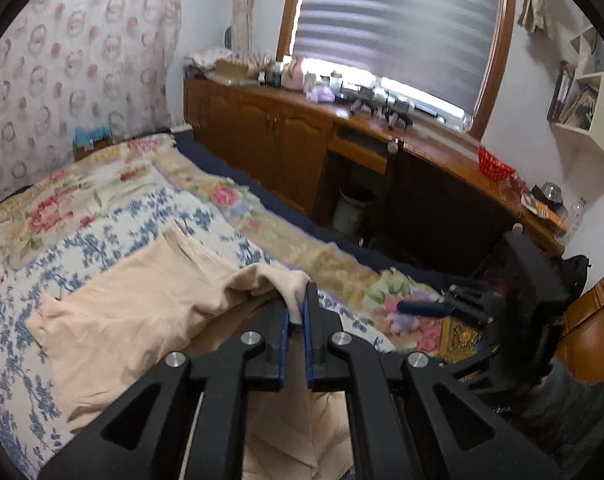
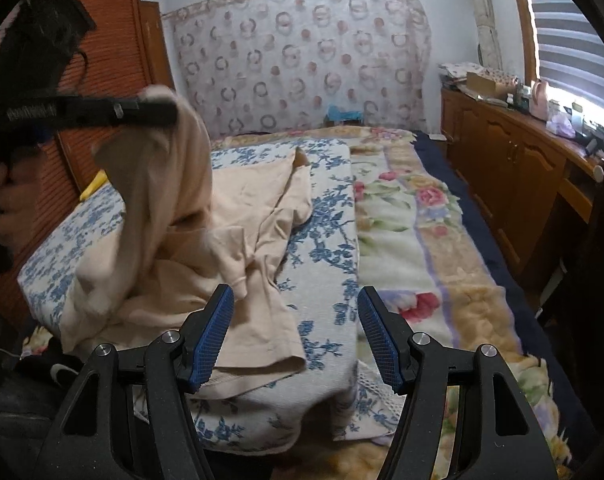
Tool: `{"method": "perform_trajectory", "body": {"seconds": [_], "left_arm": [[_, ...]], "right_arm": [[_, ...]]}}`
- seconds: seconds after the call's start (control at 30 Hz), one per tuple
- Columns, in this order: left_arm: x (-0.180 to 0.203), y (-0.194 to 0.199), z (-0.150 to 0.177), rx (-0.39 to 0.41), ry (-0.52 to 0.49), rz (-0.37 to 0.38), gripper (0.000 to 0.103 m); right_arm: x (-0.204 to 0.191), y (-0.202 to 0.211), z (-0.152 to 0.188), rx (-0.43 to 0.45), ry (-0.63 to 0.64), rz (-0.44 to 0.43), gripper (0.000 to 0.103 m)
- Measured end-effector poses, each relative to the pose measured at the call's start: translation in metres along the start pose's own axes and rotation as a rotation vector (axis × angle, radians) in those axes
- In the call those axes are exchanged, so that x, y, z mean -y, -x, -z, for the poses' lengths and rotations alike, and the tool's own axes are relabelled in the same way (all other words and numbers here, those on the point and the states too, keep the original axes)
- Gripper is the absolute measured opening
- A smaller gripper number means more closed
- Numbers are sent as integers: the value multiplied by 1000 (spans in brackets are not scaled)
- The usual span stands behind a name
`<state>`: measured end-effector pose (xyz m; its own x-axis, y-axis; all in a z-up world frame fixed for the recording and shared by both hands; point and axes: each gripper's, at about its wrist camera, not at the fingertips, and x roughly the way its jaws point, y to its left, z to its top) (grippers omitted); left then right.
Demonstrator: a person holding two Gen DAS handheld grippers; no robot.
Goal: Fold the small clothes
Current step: 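Lower the shirt onto the quilt and open the left gripper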
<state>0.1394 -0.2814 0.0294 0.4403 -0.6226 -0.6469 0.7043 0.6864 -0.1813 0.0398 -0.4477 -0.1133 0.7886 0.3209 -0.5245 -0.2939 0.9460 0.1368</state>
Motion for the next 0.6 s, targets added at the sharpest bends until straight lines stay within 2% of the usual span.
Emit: {"method": "perform_trajectory", "body": {"seconds": [0.1, 0.23, 0.27, 0.33, 0.43, 0.6], "left_arm": [[-1, -4, 6, -21, 2, 3, 7], [-4, 6, 16, -12, -16, -39, 29], [-8, 9, 18, -7, -12, -52, 31], [-18, 19, 27, 3, 9, -75, 42], [-36, 28, 44, -14, 24, -113, 45], [-73, 39, 81, -54, 67, -228, 47]], "right_arm": [[6, 2, -2, 1, -10, 0, 66], [8, 1, -5, -4, -1, -5, 66], [7, 1, -6, -5, 2, -5, 66], [4, 1, -7, -4, 13, -12, 66], [-1, -5, -8, -5, 18, -19, 66], [-16, -18, -14, -12, 34, -45, 66]]}}
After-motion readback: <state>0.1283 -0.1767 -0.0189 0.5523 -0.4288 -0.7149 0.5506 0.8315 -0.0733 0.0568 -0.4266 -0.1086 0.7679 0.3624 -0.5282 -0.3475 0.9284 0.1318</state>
